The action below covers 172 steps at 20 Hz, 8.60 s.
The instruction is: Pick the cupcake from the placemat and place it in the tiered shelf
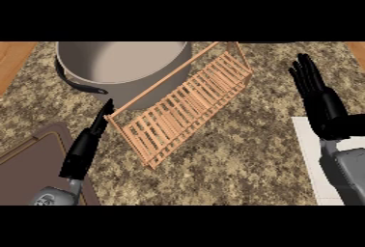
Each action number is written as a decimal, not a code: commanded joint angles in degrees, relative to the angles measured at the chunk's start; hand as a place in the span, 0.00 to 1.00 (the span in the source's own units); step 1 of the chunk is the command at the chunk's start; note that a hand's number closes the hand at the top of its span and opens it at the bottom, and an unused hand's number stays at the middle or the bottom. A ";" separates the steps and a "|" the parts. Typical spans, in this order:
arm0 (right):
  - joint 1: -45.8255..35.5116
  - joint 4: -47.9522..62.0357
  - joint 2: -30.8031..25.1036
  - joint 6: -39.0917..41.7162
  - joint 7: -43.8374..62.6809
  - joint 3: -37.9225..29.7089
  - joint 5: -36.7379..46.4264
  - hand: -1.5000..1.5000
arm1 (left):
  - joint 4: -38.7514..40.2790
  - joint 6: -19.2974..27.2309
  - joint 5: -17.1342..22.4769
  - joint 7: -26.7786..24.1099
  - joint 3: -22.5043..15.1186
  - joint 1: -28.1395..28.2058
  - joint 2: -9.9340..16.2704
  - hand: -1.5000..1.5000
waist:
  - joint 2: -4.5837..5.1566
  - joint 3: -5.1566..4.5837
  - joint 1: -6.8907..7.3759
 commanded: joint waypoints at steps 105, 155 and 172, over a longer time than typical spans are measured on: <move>25.24 1.56 -11.20 23.77 6.19 -16.56 48.39 1.00 | 4.12 -6.73 5.59 25.14 18.40 2.31 -9.00 0.50 | 0.03 -1.74 -2.23; -55.09 -17.24 13.47 38.36 62.16 -12.70 21.56 1.00 | 7.42 -9.66 5.11 22.32 20.51 1.17 -8.73 0.50 | 0.20 -1.83 -1.39; -57.35 7.53 14.69 33.74 34.10 -6.63 39.79 1.00 | 2.42 -8.83 4.86 25.44 20.45 3.53 -9.70 0.50 | 0.35 -1.77 -0.82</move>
